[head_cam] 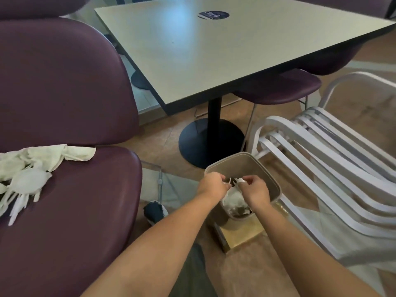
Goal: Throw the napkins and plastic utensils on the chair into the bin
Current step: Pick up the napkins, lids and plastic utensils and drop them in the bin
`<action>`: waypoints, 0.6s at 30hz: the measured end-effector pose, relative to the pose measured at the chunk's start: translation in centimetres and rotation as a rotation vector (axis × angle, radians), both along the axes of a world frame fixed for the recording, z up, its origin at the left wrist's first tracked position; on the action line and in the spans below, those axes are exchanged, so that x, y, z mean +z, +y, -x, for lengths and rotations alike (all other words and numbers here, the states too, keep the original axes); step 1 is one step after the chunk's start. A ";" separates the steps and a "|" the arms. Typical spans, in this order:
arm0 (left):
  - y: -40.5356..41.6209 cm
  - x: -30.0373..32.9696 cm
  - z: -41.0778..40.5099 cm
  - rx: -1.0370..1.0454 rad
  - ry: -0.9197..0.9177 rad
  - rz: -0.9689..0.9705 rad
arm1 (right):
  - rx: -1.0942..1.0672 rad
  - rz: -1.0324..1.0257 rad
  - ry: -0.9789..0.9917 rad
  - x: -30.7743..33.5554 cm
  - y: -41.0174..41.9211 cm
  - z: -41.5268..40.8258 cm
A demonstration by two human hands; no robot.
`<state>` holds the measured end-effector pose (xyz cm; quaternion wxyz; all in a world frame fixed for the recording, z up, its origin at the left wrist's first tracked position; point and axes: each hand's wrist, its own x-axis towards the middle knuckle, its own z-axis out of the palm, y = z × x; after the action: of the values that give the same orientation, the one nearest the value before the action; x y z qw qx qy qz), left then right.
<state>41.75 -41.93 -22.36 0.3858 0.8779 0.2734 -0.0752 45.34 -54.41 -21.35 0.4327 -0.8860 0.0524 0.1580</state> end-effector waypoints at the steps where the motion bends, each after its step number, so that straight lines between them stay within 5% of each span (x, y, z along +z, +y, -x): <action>1: 0.1 0.2 0.2 0.001 -0.009 -0.001 | 0.022 -0.004 0.004 0.2 0.1 0.1; 18: 13.6 8.3 12.5 0.300 -0.147 -0.137 | 0.411 -0.136 -0.123 7.5 13.0 6.7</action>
<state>29.23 -28.36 -14.05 0.3509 0.8547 0.3768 0.0663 38.66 -41.37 -13.80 0.4525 -0.8548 -0.1665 0.1920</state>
